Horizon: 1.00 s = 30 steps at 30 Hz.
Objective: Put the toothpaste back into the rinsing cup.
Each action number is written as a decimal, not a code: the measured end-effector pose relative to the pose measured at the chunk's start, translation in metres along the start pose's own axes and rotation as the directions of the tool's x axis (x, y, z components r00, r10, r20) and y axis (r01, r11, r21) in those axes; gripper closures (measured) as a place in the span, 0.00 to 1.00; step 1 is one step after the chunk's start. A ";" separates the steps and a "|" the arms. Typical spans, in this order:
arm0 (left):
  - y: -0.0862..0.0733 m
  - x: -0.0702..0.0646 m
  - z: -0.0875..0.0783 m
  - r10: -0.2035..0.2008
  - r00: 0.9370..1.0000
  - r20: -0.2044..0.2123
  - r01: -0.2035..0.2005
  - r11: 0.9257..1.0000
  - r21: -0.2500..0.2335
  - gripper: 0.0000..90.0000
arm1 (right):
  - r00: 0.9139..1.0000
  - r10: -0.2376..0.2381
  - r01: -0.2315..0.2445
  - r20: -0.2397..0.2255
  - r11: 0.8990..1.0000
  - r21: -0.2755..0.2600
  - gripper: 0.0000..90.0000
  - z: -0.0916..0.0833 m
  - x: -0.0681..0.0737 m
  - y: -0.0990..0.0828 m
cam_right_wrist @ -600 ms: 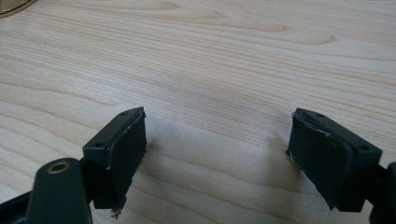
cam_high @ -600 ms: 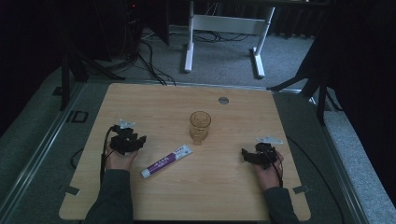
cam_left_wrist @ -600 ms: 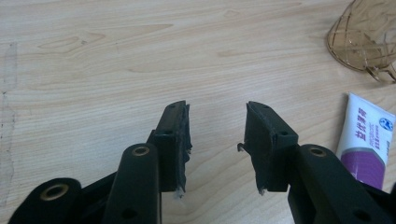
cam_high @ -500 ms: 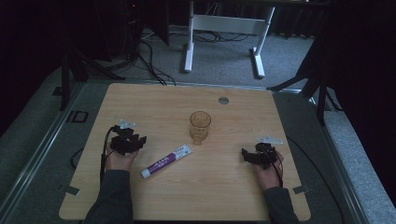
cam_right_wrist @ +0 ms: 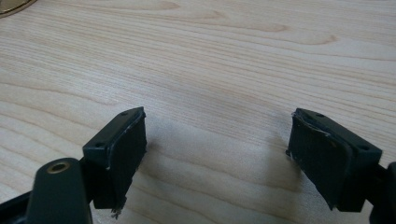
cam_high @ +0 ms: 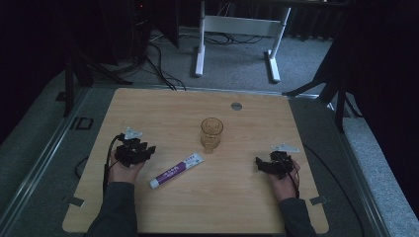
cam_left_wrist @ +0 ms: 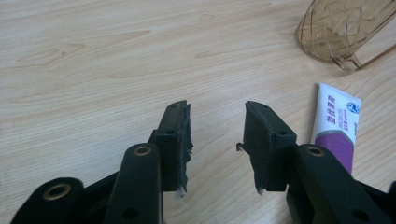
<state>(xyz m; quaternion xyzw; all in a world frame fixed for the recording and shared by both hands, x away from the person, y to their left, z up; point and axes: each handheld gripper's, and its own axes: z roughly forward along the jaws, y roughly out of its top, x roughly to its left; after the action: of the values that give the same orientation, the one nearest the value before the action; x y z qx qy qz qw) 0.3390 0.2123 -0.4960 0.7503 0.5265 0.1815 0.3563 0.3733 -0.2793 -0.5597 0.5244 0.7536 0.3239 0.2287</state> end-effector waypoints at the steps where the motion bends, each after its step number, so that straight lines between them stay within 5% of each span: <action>1: 0.000 0.000 -0.001 -0.008 1.000 0.003 0.008 1.000 -0.004 0.66 | 1.000 0.000 0.000 0.000 1.000 0.000 0.21 0.000 0.000 0.000; 11: 0.007 -0.003 -0.009 -0.020 0.999 0.027 0.019 1.000 0.012 0.63 | 1.000 -0.001 0.001 0.000 1.000 0.000 0.21 0.000 0.000 0.000; 30: 0.023 -0.020 -0.021 0.059 0.997 0.049 -0.061 0.997 0.044 0.60 | 1.000 0.001 -0.001 0.000 1.000 0.000 0.21 0.000 0.000 0.000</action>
<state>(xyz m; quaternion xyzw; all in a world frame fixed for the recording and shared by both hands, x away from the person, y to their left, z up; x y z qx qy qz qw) 0.3329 0.1963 -0.4632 0.7777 0.4993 0.1622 0.3458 0.3732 -0.2793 -0.5597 0.5246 0.7535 0.3237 0.2286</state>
